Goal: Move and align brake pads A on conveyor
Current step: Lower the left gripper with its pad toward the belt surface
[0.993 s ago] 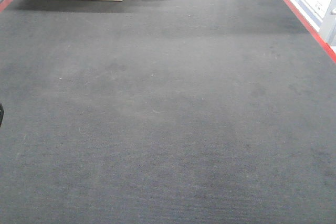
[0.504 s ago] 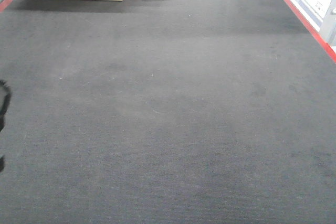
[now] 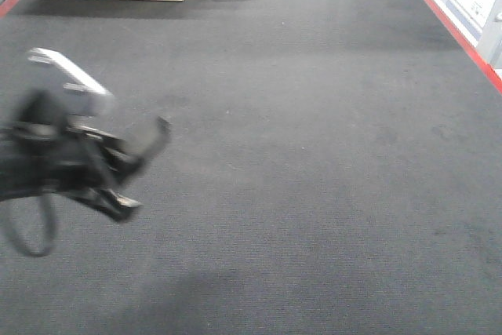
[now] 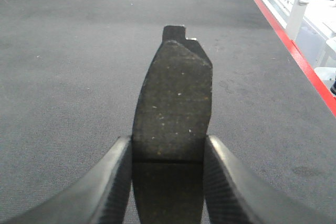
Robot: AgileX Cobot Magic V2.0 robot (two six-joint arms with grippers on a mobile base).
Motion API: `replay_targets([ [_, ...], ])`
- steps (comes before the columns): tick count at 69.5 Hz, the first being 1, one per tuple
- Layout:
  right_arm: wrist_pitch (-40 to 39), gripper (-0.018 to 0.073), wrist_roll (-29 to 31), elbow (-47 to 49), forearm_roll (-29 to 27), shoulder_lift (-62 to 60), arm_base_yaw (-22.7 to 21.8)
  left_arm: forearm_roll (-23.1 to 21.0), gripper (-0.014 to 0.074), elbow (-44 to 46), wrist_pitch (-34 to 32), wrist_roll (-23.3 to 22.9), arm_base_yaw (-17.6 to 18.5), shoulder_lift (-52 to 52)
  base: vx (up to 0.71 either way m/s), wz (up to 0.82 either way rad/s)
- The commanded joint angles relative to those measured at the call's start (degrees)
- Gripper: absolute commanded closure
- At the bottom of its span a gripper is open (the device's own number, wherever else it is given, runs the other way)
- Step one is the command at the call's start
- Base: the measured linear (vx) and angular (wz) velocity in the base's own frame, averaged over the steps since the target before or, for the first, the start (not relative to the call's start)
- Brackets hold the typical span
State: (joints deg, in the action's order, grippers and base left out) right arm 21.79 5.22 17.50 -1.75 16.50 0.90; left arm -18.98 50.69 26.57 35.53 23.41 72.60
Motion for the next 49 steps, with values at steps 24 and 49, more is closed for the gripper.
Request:
replay_targets([
  [24, -5.6, 0.0500, 0.5, 1.7, 0.1, 0.3, -0.3, 17.5, 0.0505, 16.2, 11.4, -47.5, 1.2, 18.3, 0.00, 0.00],
  [49, -5.6, 0.0500, 0.5, 1.7, 0.1, 0.3, -0.3, 22.5, 0.0495, 20.1, 14.9, -63.2, 1.2, 31.2, 0.00, 0.00],
])
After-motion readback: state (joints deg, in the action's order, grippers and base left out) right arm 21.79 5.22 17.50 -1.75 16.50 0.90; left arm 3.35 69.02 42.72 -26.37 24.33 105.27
